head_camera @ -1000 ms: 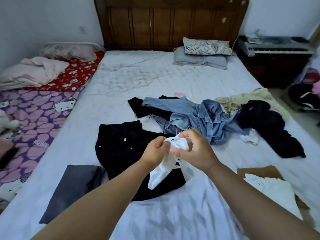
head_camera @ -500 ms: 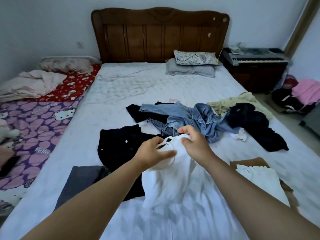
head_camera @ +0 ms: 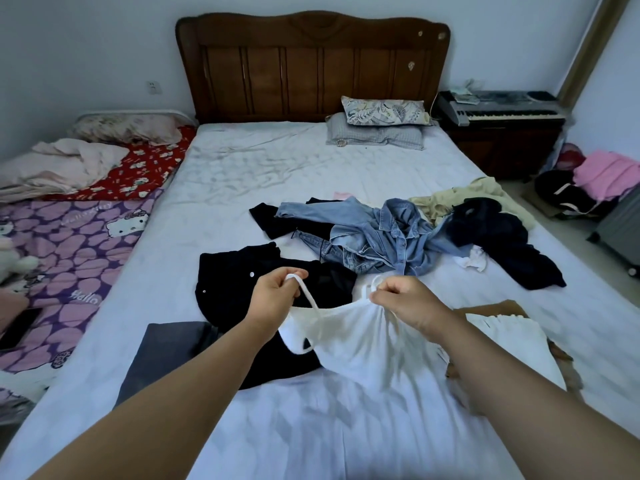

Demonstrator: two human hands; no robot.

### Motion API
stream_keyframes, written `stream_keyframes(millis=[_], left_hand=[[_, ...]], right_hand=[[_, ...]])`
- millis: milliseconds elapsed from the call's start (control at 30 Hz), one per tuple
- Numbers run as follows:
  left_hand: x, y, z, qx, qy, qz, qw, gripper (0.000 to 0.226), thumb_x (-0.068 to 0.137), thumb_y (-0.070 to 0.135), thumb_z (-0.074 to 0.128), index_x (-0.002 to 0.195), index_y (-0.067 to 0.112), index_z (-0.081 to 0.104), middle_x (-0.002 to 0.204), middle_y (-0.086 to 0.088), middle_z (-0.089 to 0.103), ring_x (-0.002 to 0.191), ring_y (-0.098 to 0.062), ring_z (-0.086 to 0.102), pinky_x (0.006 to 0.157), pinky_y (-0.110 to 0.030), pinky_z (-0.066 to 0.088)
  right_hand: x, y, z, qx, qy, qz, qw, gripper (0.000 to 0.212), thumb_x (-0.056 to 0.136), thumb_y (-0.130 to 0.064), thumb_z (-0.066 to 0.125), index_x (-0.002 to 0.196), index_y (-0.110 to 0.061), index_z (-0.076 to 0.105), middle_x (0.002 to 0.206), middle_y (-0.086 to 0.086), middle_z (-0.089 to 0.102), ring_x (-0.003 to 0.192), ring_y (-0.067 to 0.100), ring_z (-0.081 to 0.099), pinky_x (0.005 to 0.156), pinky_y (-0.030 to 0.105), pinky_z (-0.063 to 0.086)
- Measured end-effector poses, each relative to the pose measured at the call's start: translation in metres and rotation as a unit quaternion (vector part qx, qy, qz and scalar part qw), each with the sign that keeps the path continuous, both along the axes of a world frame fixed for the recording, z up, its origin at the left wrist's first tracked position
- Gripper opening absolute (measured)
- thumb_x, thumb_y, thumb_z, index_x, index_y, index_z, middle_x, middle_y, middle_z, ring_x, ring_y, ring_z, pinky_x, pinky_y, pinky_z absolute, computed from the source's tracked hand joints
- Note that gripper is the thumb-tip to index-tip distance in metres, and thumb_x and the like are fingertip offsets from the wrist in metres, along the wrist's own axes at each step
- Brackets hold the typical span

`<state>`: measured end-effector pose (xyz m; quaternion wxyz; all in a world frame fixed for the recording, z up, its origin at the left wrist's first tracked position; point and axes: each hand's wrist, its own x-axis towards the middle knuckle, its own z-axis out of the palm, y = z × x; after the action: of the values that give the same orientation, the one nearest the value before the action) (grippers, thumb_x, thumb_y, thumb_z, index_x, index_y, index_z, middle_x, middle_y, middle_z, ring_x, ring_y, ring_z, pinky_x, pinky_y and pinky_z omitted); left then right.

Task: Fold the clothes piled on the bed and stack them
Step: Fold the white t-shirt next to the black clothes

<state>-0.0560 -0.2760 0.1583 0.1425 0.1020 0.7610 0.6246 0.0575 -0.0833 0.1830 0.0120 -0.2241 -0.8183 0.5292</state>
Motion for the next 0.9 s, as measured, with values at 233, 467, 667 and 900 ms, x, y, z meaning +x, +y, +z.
stream_keyframes(millis=[233,467,667,900], left_hand=[[-0.003,0.003,0.015,-0.096,0.094,0.049,0.990,0.012,0.089,0.025,0.064,0.086,0.019,0.074,0.076,0.001,0.056,0.063,-0.009,0.051,0.058,-0.019,0.040],[0.018,0.028,0.031,0.030,-0.026,0.056,0.998,0.019,0.090,0.007,0.057,0.078,0.015,0.070,0.070,-0.008,0.070,0.060,-0.017,0.063,0.063,-0.027,0.049],[0.028,0.046,0.034,0.142,-0.158,0.064,0.975,0.014,0.094,0.003,0.051,0.091,0.009,0.064,0.087,-0.010,0.070,0.077,-0.019,0.069,0.073,-0.026,0.052],[0.018,0.072,0.028,0.136,-0.171,0.089,0.972,0.019,0.092,-0.001,0.049,0.092,0.011,0.064,0.090,-0.008,0.066,0.071,-0.014,0.059,0.073,-0.025,0.050]], right_hand=[[0.013,0.016,0.007,-0.122,0.041,-0.025,0.991,0.022,0.076,0.010,0.054,0.074,-0.012,0.053,0.069,0.004,0.048,0.068,0.016,0.042,0.059,0.025,0.033],[0.030,0.038,0.012,-0.155,0.023,0.041,0.987,0.067,0.079,0.015,0.043,0.116,-0.038,0.056,0.077,0.011,0.067,0.052,0.009,0.043,0.048,0.018,0.034],[0.040,0.056,0.011,-0.134,0.054,-0.041,0.989,0.023,0.083,0.007,0.052,0.082,-0.007,0.070,0.071,0.007,0.069,0.068,0.007,0.061,0.072,0.020,0.039],[0.034,0.086,-0.004,-0.146,0.073,-0.172,0.971,0.029,0.081,0.009,0.053,0.089,-0.013,0.070,0.084,0.004,0.068,0.081,0.015,0.062,0.068,0.016,0.040]])
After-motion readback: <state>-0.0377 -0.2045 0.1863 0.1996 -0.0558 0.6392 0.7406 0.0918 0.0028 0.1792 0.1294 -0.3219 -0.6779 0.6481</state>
